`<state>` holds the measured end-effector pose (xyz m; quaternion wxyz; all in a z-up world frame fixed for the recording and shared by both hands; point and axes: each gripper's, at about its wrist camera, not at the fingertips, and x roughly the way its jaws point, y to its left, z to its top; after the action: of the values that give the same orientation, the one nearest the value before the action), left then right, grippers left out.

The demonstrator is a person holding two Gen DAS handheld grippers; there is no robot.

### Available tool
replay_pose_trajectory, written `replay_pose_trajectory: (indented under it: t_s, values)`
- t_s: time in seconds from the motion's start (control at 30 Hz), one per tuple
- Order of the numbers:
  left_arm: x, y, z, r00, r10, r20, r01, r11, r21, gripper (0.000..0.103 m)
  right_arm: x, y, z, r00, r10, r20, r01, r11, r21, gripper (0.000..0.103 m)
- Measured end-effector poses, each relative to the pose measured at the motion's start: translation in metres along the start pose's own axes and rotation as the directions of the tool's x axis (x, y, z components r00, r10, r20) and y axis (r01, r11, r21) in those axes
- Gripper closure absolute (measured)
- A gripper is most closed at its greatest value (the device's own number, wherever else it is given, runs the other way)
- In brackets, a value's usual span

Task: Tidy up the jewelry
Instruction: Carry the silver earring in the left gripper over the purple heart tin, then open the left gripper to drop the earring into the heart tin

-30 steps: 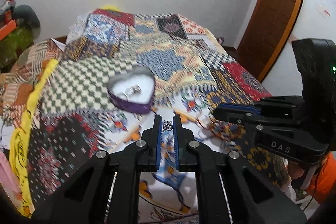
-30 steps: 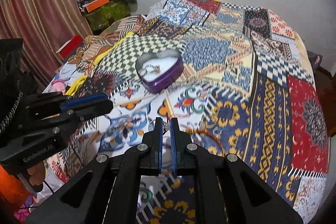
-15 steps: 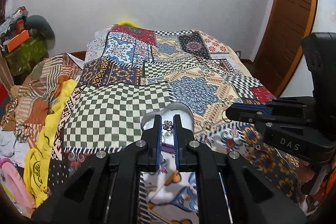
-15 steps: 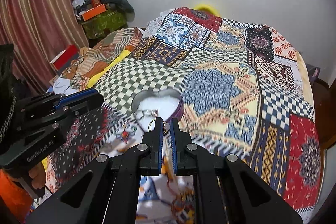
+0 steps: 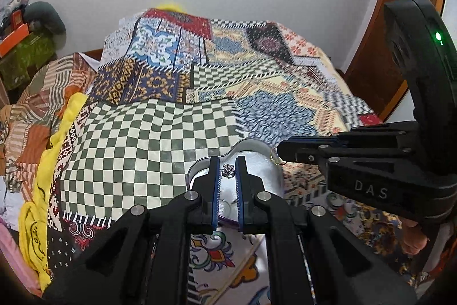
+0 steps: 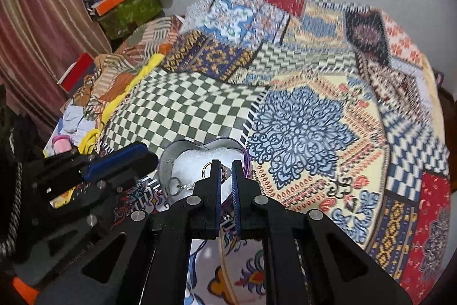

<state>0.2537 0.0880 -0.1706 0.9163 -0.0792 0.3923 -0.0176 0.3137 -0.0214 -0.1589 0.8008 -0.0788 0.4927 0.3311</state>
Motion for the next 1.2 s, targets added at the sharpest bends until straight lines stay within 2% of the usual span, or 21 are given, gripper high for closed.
replay_pose_trajectory:
  t_s: [0.23,0.4,0.53,0.63,0.7,0.77,1.03,1.1,1.2]
  values:
    - [0.025,0.010,-0.003,0.997,-0.030,-0.065,0.028,0.999,-0.034,0.095,0.021,-0.004,0.004,0.996,0.025,-0.080,-0.024,1.000,0.012,0.097]
    - [0.028,0.013,-0.005,0.997,-0.035,-0.069,0.032,0.999,-0.041,0.095,0.027,-0.003,0.006,0.994,0.022,-0.103,-0.022,1.000,0.002,0.097]
    - [0.023,0.010,-0.005,0.996,-0.043,-0.073,0.041,0.999,-0.025,0.094,0.029,0.004,0.005,0.995,-0.020,-0.101,0.017,0.999,-0.035,0.097]
    - [0.017,0.011,-0.005,0.997,-0.039,-0.069,0.037,0.999,-0.025,0.085,0.031,0.005,0.005,0.993,-0.023,-0.112,0.019,0.999,-0.042,0.097]
    - [0.011,0.014,-0.005,0.998,-0.028,-0.062,0.027,0.999,-0.033,0.075,0.032,0.005,0.005,0.991,-0.008,-0.130,0.003,0.999,-0.035,0.096]
    - [0.007,0.016,-0.004,0.998,-0.012,-0.061,0.009,0.999,-0.036,0.070,0.032,0.004,0.005,0.991,0.000,-0.134,-0.003,1.000,-0.025,0.096]
    - [-0.008,0.027,-0.007,0.998,0.013,-0.062,-0.017,0.998,-0.055,0.070,0.012,0.010,0.002,0.995,-0.018,-0.101,0.014,0.999,-0.044,0.094]
    - [-0.013,0.026,-0.009,0.998,0.017,-0.060,-0.020,0.998,-0.051,0.070,0.006,0.014,0.001,0.995,-0.026,-0.092,0.021,0.998,-0.060,0.091]
    - [-0.024,0.022,-0.012,0.998,0.020,-0.053,-0.022,0.999,-0.037,0.070,-0.002,0.018,-0.002,0.997,-0.041,-0.066,0.036,0.996,-0.078,0.080]
